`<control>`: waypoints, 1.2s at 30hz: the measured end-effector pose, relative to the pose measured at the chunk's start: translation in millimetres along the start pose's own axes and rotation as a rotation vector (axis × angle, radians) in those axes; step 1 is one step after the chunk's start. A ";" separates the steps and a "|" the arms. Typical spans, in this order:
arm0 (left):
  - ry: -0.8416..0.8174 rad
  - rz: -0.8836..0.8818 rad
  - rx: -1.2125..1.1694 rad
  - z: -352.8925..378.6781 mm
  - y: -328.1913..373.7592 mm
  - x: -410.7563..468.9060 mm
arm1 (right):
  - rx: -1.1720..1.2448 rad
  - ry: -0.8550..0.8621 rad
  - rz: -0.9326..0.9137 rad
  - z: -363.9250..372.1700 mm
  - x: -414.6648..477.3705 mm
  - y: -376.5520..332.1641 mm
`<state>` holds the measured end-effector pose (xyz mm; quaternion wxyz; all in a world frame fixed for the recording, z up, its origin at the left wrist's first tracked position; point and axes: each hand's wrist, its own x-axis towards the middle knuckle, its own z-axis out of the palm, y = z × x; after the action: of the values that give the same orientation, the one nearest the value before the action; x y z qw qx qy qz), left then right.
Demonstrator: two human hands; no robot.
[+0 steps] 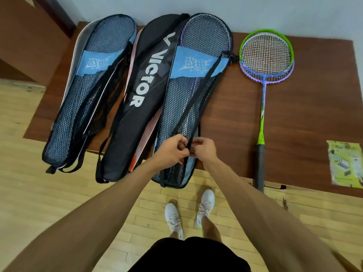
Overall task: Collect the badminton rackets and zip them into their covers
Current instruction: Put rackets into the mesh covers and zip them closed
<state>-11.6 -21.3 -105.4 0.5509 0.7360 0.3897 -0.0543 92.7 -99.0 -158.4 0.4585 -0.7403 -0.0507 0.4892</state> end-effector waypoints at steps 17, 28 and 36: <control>-0.112 0.171 0.285 -38.8 36.5 56.4 | -0.149 0.288 -0.090 -90.5 -1.3 -66.7; -0.068 0.278 0.546 -26.8 125.6 216.3 | -0.401 0.279 -0.255 -158.8 144.4 -151.7; 0.107 0.441 1.075 -26.3 122.4 280.8 | -0.507 0.316 -0.350 -145.9 228.4 -177.8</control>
<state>250.7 134.5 -144.2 0.0779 0.9777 0.1724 -0.0914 389.5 31.0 -168.9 0.3392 -0.8773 -0.2251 0.2541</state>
